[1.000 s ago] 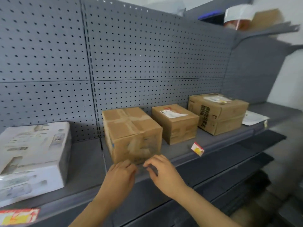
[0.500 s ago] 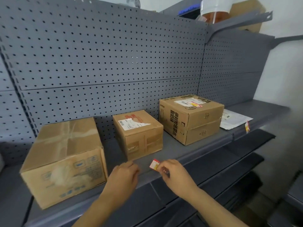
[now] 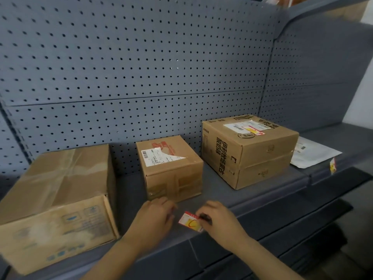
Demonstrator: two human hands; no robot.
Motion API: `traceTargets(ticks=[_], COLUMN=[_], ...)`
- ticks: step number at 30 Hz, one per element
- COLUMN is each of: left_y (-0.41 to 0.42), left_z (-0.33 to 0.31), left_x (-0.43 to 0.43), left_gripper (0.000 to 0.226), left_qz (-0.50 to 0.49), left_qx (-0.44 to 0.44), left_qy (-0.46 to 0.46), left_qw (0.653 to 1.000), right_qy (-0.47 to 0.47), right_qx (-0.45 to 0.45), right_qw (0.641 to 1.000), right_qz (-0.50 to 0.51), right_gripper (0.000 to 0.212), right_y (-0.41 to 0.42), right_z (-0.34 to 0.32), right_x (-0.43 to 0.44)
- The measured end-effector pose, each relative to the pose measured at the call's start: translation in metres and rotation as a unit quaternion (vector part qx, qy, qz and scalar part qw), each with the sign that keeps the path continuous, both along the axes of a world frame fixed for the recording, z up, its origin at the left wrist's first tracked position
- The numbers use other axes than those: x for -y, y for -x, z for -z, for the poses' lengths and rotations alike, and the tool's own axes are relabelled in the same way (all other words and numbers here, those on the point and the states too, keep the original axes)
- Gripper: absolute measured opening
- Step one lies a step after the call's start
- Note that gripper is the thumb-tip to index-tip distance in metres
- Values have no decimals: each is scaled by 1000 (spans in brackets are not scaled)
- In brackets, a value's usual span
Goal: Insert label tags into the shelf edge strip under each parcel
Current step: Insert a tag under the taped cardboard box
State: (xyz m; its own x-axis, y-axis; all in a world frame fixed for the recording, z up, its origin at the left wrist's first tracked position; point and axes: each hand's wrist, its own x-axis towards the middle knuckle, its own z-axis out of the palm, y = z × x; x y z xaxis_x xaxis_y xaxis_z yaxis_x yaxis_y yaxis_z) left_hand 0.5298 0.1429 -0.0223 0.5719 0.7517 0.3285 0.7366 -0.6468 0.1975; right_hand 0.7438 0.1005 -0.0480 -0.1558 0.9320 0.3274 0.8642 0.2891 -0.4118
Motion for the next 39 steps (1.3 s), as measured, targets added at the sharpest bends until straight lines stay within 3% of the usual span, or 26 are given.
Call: traceTargets(ticks=[7,11,18,28,33,39], left_y=[1,10,58,159,200,218], left_z=[-7,-9,1,27,35,36], left_x=[23,40,83,119,119,110], left_gripper=[13,4,2,33,48,35], left_qz=[-52,-75,-154,-275,-247,-187], left_qx=[-12,24,59,40,31,-15], left_qy=[20,33,39,47,42,26], left_qw=[998,996,985,959,968,982], right_qy=[-17,-14,-37,-54,-47,-47], right_qx=[-10,-9,-51,-30,-13,12], right_qw=[999,997,985,970,976,985], right_qz=[-49,-80,-158,-235,-213,-165], right_gripper=[10,9,4,13,13,15], right_y=[-8,-6,49,155,203,240], right_z=[-4,-9,-30,-25,-21,-15], right_x=[-4,-2,2,24,28,34])
